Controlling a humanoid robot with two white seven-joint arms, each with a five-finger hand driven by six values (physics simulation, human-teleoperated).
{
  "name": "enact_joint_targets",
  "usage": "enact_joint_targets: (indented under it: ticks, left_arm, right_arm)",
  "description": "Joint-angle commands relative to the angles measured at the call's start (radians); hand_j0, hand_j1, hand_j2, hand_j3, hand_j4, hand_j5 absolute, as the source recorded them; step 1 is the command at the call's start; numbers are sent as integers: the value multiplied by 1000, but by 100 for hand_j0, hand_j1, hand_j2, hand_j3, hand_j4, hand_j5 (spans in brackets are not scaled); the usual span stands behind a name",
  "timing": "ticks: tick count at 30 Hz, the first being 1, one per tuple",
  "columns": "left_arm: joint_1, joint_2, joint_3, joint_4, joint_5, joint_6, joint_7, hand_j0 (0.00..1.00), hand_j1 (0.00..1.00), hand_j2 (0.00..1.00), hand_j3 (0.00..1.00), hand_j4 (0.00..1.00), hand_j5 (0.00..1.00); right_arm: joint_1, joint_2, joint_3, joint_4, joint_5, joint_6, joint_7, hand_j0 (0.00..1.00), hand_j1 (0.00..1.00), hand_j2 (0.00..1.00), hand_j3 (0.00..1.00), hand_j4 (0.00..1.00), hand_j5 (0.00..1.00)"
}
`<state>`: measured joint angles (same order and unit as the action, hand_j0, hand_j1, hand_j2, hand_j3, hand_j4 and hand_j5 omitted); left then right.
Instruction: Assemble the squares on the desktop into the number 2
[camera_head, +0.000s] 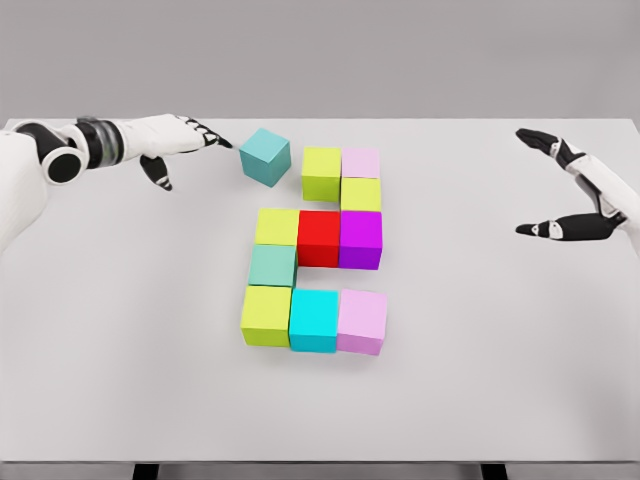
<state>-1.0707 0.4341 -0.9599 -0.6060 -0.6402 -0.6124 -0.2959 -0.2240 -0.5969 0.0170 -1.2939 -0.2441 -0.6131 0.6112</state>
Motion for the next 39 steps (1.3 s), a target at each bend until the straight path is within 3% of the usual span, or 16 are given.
enact_joint_targets:
  ticks: [1, 12, 20, 27, 36, 39]
  left_arm:
    - [0, 9, -3, -18, 5, 2, 1, 100, 100, 100, 100, 100, 100]
    - [17, 20, -10, -86, 4, 2, 0, 100, 100, 100, 100, 100, 100]
    - [57, 81, -10, -209, 5, 2, 1, 100, 100, 100, 100, 100, 100]
    - [67, 81, -10, -233, 2, 2, 0, 100, 100, 100, 100, 100, 100]
    - [60, 130, 4, -204, 5, 2, 1, 100, 100, 100, 100, 100, 100]
    - [9, 95, 6, -124, 4, 2, 0, 100, 100, 100, 100, 100, 100]
  right_arm:
    - [0, -1, -2, 16, -9, 2, 0, 100, 100, 100, 100, 100, 100]
    - [0, -1, -3, 19, -7, 2, 0, 100, 100, 100, 100, 100, 100]
    - [2, -1, -3, 18, -9, 2, 0, 100, 100, 100, 100, 100, 100]
    - [2, -1, -5, 18, -9, 2, 0, 100, 100, 100, 100, 100, 100]
    - [2, -1, -5, 13, -9, 2, 0, 100, 100, 100, 100, 100, 100]
    - [2, -1, -5, 13, -9, 2, 0, 100, 100, 100, 100, 100, 100]
